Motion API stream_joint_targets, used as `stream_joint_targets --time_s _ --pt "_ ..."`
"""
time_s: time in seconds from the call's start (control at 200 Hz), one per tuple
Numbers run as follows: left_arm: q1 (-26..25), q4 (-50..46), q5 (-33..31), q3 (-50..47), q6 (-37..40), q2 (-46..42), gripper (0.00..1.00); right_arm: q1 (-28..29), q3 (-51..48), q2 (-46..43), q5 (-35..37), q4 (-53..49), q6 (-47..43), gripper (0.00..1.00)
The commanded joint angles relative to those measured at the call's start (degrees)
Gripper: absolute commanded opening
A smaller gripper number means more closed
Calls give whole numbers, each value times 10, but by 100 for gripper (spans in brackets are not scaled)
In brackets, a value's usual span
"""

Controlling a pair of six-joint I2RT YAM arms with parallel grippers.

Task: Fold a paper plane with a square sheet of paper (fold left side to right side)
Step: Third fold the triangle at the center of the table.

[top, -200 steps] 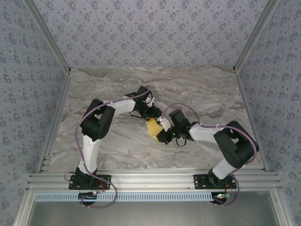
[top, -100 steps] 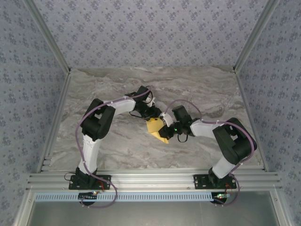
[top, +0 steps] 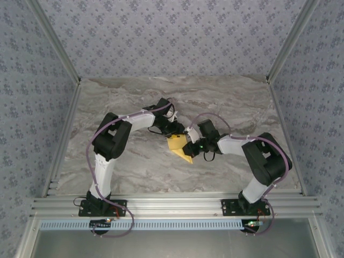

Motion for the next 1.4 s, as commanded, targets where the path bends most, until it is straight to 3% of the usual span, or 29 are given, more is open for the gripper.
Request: stream_joint_targets --time_s 0.0,1.394 --pt "-5 -28 -4 8 10 22 38 -4 19 16 5 -19 6 9" --pt "-6 -25 -4 6 10 28 38 -11 29 16 38 -25 18 9"
